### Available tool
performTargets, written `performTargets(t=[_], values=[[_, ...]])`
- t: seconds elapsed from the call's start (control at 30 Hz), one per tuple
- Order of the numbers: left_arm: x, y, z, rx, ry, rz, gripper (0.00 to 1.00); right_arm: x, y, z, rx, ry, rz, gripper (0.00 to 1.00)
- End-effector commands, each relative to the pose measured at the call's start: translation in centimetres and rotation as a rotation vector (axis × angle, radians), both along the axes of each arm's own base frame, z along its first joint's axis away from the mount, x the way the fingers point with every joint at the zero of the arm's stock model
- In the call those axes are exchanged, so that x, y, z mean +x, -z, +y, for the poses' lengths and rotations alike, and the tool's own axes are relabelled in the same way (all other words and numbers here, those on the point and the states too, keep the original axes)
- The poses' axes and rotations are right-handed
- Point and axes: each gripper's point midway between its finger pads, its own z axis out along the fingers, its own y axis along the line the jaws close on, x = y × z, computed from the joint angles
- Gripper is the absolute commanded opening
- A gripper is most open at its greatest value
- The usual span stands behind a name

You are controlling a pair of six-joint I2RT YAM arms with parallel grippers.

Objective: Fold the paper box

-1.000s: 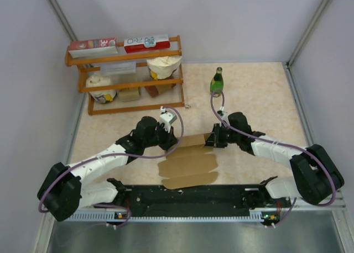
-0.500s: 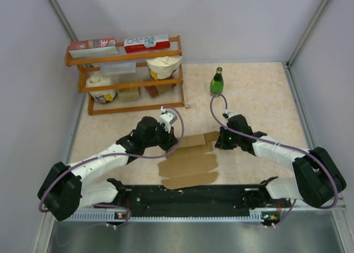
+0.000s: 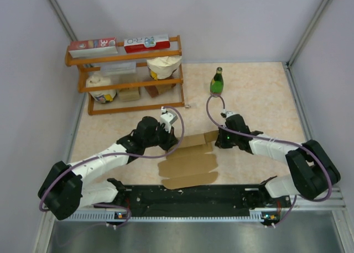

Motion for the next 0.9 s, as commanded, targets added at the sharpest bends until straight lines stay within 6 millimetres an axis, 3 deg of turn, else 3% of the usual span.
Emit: performTargets(t=[0.0,0.33,0.87], values=[[0.1,-0.2,-0.5,-0.007,0.008,-0.001,0.00,1.2,-0.8,1.3,0.042,-0.044,-0.033,0.06],[0.0,0.1,-0.6,-0.003,0.011,0.008,0.00,0.5,-1.0,2.8,0.127,-0.099,-0.014,0.05],[-0.1,0.3,-0.7,-0.003,0.015,0.014,0.00,-0.3,-3.1,5.5,0.298,-0.165,-0.003,0.05]])
